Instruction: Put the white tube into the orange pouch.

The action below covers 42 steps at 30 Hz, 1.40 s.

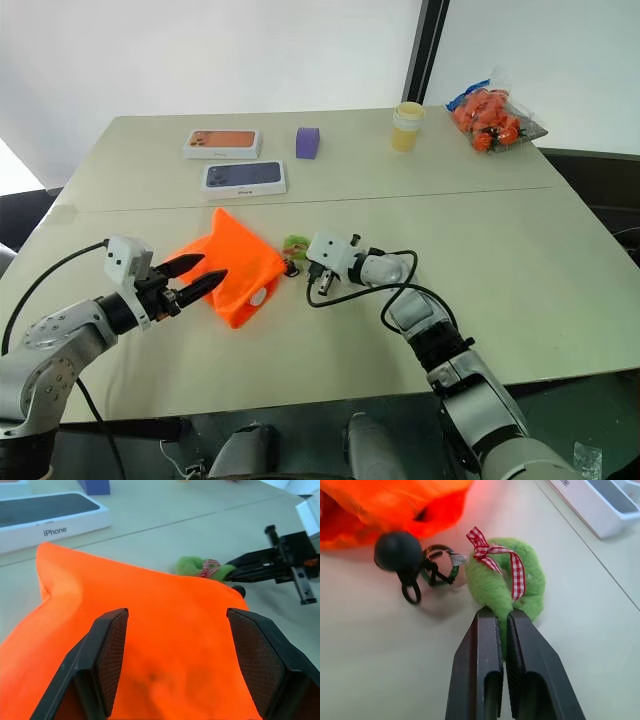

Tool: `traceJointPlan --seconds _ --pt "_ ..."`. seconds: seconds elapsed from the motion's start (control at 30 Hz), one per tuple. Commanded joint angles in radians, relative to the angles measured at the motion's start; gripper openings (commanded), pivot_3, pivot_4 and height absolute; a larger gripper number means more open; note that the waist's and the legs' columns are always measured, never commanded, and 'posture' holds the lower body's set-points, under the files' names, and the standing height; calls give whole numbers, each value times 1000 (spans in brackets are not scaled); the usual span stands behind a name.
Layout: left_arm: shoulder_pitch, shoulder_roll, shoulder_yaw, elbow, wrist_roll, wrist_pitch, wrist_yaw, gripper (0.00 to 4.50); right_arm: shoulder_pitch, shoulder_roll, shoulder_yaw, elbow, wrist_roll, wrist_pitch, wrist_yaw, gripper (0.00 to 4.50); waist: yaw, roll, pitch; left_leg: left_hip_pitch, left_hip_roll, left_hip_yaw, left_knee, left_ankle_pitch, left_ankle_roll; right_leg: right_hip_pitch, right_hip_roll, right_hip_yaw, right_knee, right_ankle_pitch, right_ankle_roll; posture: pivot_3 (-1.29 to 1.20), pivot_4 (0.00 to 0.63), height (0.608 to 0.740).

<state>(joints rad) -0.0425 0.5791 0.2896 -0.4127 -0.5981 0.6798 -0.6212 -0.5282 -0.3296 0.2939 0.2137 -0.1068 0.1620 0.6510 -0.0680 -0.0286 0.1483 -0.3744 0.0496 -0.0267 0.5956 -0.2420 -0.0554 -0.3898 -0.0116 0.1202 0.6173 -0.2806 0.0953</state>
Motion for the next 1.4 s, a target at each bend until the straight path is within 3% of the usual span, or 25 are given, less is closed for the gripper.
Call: traceJointPlan --seconds 0.03,0.27,0.4,0.6,0.77,1.0,1.17,1.4 --pt "-42 1 -5 31 18 -44 5 3343 56 -12 -148 -223 142 107 0 61 0 0 0 0 0 0 0 0 0 0 0 0 0 0 0 0 150 723" --pt "-116 14 -73 107 22 -62 -55 3343 154 -43 -264 -466 297 263 14 61 -1 0 0 1 0 0 0 0 0 0 1 0 1 0 0 0 150 723" --pt "-185 6 -125 140 16 -64 -104 4453 184 -16 -308 -547 404 319 4 0 -1 0 0 0 0 0 0 0 0 0 1 0 1 0 0 0 150 723" --pt "-214 -7 -246 79 76 -118 -133 4483 179 17 -322 -607 519 390 -19 0 -1 0 0 0 0 0 0 0 0 0 1 0 0 0 0 0 150 723" --pt "-204 -20 -422 29 380 -300 2 4483 170 12 -301 -603 547 397 -12 0 1 0 0 0 0 0 -1 0 0 0 1 0 0 0 0 0 150 723" --pt "-178 -127 -570 -10 774 -331 320 4483 151 4 -286 -584 592 397 20 0 -1 0 0 0 0 0 0 0 0 0 1 1 0 0 0 0 150 723" --pt "-127 -229 -585 -24 835 -298 400 4483 134 2 -284 -569 619 395 44 0 1 0 0 0 0 -1 -1 0 0 0 1 1 0 0 1 0 150 723" --pt "-71 -279 -576 -13 858 -361 431 4483 118 1 -313 -564 671 419 37 0 1 0 0 0 0 -1 0 0 0 0 1 1 0 0 1 0 150 723"
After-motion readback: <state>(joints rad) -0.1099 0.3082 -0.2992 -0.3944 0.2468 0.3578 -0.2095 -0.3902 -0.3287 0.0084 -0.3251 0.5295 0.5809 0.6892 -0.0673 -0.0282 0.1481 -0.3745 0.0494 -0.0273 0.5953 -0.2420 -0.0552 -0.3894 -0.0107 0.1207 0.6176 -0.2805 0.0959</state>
